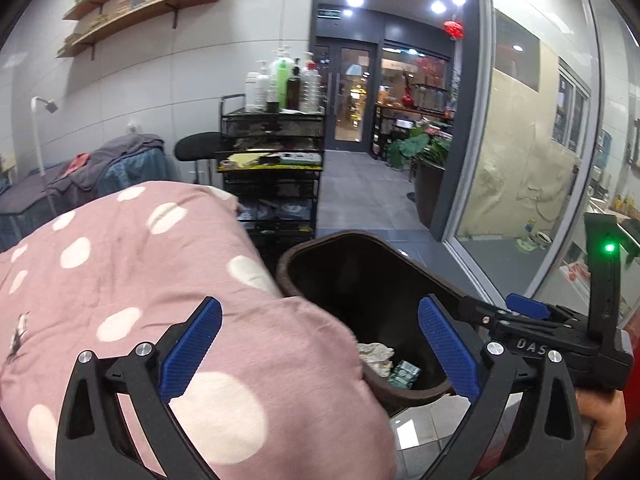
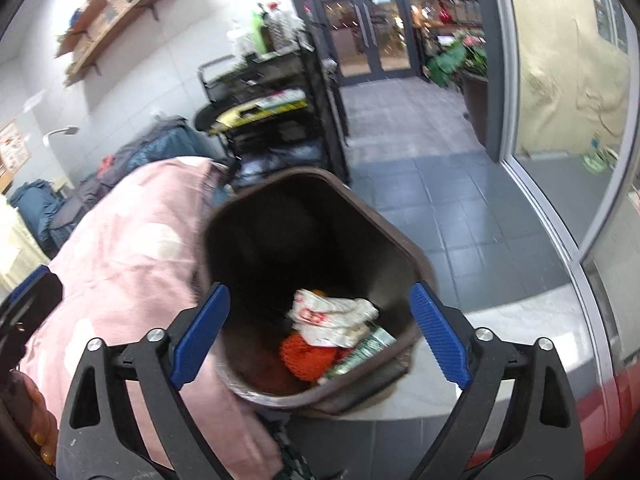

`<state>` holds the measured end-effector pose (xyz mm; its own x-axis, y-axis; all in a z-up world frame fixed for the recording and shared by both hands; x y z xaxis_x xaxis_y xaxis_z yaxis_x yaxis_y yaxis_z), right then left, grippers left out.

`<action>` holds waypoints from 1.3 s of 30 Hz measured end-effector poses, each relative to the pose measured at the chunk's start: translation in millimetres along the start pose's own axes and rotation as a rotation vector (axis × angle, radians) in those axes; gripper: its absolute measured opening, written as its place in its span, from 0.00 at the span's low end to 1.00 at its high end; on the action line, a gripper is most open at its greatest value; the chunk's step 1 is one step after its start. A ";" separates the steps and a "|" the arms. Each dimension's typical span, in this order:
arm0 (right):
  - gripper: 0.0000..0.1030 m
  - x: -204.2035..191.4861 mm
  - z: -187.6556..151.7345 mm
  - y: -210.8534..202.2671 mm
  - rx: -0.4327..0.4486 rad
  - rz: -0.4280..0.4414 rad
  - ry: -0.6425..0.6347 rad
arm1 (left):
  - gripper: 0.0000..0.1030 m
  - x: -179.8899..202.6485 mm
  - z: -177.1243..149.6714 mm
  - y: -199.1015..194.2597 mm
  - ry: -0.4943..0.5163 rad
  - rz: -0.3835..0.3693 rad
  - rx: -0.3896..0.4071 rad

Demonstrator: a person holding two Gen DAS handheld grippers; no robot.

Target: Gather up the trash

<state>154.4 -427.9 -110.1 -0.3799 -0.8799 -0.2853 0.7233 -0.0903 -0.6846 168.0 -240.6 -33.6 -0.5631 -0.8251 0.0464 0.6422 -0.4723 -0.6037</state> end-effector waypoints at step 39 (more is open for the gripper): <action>0.94 -199.6 -89.7 -124.9 0.312 0.206 -0.415 | 0.94 -145.6 -100.6 -193.2 -0.382 0.557 0.257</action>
<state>88.1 -199.2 -27.9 0.0011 -0.9981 -0.0609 0.9190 0.0251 -0.3934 73.6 2.0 -3.8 0.0745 -0.9932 0.0893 0.9096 0.0309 -0.4144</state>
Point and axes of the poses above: each gripper's, at about its wrist camera, not at the fingertips, and y roughly the way its jaws point, x to its right, z to its top, the point moved 7 cm from there along y, roughly the way its jaws point, and after that the axes turned 7 degrees about -x, right-handed, at the moved point
